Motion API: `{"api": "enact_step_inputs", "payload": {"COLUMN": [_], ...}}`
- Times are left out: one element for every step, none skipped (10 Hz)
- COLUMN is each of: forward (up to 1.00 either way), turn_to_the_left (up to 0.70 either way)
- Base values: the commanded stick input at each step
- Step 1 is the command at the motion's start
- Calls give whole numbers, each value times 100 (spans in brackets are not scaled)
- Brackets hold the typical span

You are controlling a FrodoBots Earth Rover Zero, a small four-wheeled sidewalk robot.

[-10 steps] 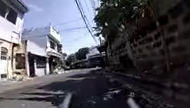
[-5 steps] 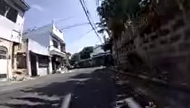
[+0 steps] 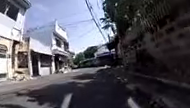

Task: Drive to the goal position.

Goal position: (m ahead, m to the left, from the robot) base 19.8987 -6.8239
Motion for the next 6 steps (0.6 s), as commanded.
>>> {"api": "enact_step_inputs", "payload": {"forward": [100, 100, 100, 100, 100, 100], "turn_to_the_left": [0, 0, 0, 0, 0, 0]}}
